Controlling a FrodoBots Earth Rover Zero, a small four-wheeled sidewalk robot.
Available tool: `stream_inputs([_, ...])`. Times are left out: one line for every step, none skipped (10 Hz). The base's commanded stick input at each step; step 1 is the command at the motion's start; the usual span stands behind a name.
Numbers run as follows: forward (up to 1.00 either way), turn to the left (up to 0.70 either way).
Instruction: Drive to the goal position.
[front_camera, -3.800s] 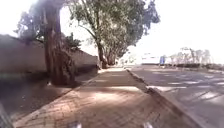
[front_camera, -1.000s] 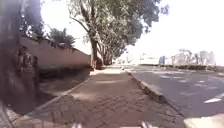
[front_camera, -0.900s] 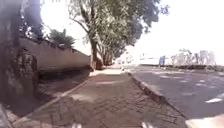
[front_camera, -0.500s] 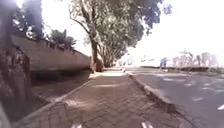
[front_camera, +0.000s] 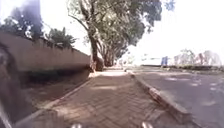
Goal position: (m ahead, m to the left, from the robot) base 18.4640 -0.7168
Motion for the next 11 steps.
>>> stream_inputs([0.7,-0.35])
stream_inputs([0.7,-0.3])
stream_inputs([0.7,-0.22])
stream_inputs([0.7,-0.13])
stream_inputs([0.7,-0.05])
stream_inputs([0.7,0.0])
stream_inputs([0.7,0.0])
stream_inputs([0.7,0.0])
stream_inputs([0.7,0.0])
stream_inputs([0.7,0.0])
stream_inputs([0.7,0.0])
